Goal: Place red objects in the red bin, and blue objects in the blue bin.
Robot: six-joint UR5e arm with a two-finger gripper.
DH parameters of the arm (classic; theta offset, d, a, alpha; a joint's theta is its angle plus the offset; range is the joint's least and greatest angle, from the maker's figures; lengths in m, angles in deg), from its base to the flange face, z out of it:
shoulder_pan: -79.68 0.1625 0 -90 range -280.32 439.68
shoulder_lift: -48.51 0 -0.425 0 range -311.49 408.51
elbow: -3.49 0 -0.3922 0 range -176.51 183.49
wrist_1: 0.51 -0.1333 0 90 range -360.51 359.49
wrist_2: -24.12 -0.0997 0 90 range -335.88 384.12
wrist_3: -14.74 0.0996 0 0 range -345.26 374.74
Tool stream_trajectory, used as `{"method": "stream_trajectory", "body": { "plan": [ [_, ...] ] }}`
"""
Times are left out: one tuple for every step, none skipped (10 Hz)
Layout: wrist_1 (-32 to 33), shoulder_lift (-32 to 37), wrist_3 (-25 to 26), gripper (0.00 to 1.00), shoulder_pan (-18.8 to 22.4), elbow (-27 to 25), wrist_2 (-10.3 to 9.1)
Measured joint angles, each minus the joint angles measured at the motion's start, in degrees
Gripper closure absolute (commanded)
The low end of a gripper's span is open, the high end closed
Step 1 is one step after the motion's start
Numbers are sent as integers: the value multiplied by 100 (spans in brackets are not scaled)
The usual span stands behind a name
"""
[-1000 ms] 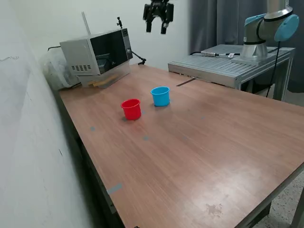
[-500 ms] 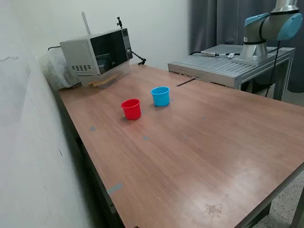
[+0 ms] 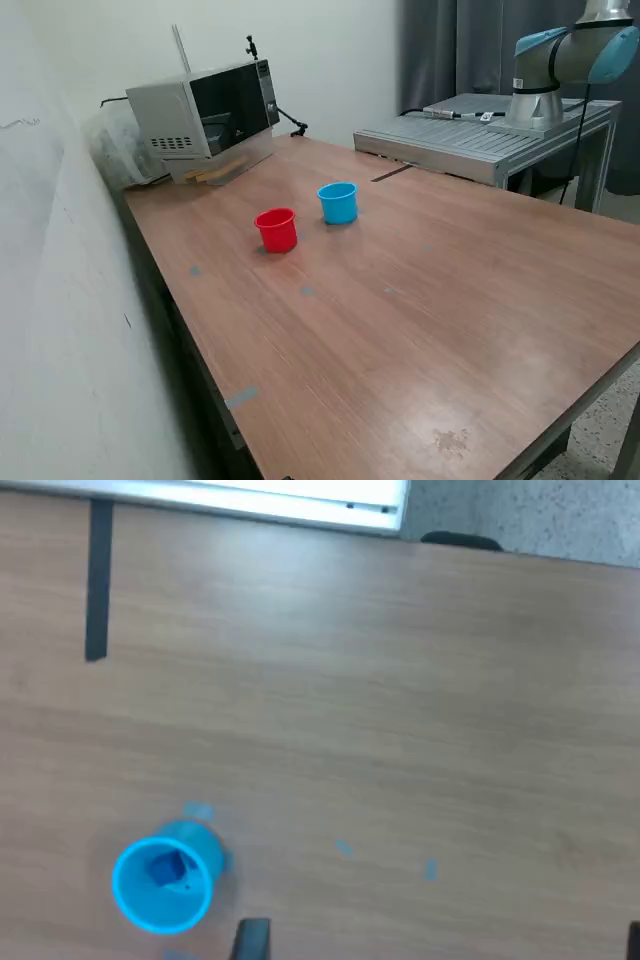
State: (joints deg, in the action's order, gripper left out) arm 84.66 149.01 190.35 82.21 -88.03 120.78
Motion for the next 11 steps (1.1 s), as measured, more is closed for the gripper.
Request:
{"method": "stream_trajectory", "body": {
  "plan": [
    [-25, 15, 77, 0, 29, -29, -4],
    [-40, 28, 126, 0, 48, -59, -9],
    [-48, 49, 157, 0, 60, -91, -11],
    [-54, 76, 175, 0, 67, -126, -13],
    [-57, 97, 184, 0, 67, -153, -14],
    [-58, 109, 184, 0, 65, -171, -12],
    [-57, 118, 182, 0, 62, -184, -11],
    [-56, 123, 179, 0, 54, -192, -10],
    [-55, 125, 175, 0, 44, -195, -9],
    [-55, 127, 171, 0, 30, -196, -8],
    [-56, 128, 167, 0, 18, -200, -8]
  ]
}}
